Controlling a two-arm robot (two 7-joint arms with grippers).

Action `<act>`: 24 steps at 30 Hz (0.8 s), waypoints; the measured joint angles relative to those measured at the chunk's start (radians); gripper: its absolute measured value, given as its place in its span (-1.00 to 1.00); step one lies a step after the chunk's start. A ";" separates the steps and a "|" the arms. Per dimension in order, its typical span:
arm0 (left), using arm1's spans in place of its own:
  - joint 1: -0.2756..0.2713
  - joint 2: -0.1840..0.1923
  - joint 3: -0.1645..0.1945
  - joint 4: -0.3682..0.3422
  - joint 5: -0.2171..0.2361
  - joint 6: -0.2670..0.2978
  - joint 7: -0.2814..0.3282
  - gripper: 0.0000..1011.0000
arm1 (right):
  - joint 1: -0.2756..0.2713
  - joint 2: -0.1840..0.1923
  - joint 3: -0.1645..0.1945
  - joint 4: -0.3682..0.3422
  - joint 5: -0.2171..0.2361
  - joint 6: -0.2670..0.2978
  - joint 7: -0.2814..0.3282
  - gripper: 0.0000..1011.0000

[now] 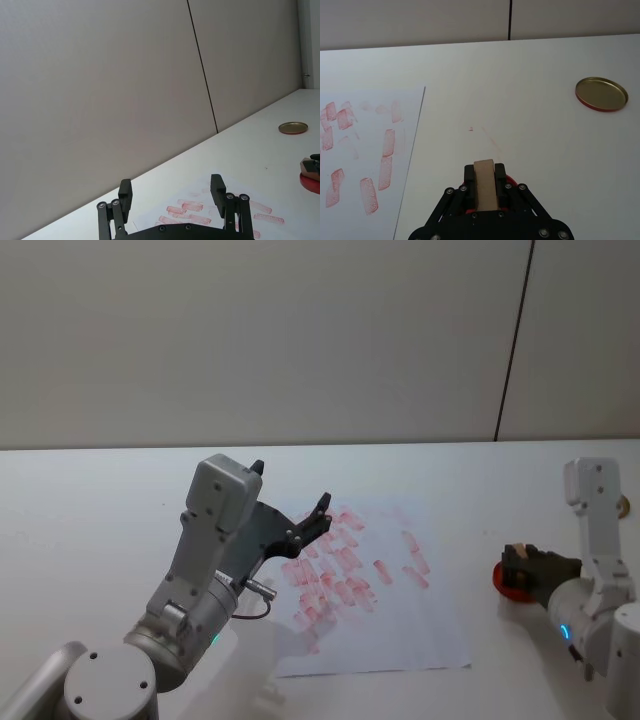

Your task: Use the one hand to pick up the stamp and affix it onto the A4 paper.

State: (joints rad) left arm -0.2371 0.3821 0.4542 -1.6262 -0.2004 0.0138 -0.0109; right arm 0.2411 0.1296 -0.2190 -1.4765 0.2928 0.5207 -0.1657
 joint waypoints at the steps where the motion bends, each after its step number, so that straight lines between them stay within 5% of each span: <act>1: 0.000 0.000 0.000 0.000 0.000 0.000 0.000 0.96 | 0.000 0.000 0.000 0.000 -0.001 0.002 -0.002 -0.55; 24: 0.000 0.000 0.000 0.000 0.000 0.000 0.000 0.96 | 0.010 -0.014 0.012 0.024 -0.011 0.015 -0.027 -0.56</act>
State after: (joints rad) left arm -0.2371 0.3821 0.4542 -1.6262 -0.2004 0.0138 -0.0109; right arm 0.2508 0.1155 -0.2066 -1.4522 0.2820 0.5356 -0.1926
